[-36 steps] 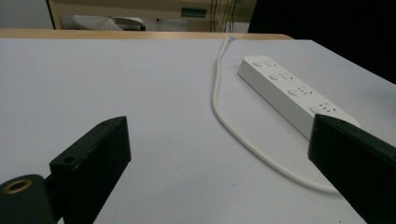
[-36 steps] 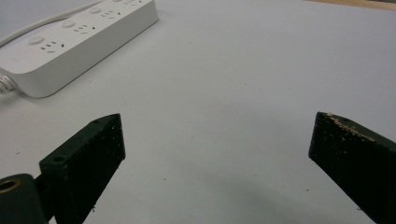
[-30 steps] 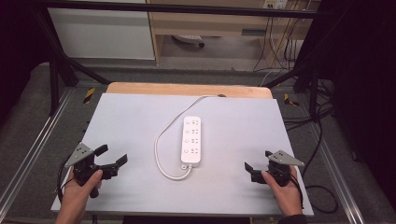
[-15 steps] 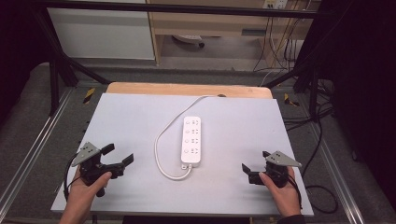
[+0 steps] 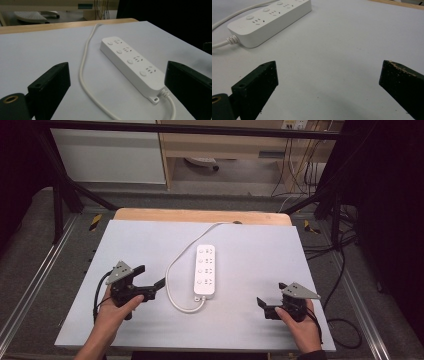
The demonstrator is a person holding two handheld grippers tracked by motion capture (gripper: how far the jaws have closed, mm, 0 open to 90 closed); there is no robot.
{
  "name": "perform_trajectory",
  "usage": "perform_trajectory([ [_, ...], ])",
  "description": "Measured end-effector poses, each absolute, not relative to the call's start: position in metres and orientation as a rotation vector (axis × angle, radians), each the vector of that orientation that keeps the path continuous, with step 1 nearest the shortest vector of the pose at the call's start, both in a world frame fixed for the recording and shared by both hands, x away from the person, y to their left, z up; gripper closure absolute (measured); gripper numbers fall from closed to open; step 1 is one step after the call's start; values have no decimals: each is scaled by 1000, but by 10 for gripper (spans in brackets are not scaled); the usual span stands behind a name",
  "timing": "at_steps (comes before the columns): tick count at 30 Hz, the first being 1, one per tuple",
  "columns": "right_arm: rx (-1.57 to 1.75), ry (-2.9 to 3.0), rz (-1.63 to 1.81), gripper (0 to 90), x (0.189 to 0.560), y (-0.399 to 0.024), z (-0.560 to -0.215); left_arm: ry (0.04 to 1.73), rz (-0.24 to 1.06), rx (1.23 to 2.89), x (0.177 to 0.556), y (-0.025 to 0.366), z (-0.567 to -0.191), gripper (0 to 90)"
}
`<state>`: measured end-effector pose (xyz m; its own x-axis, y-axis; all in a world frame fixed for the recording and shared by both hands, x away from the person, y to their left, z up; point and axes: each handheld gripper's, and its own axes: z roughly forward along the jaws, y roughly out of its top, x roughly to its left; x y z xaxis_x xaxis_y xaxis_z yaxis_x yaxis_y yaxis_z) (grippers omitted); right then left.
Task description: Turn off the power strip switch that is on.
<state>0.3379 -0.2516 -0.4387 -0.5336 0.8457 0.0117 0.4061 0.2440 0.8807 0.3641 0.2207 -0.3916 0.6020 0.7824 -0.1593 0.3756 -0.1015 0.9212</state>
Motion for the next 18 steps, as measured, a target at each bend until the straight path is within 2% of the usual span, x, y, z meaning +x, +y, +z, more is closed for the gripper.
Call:
perform_trajectory([
  [18,1142,2063,1229,26,339,-248,-440,900,425,1761,401,159,-389,78],
])
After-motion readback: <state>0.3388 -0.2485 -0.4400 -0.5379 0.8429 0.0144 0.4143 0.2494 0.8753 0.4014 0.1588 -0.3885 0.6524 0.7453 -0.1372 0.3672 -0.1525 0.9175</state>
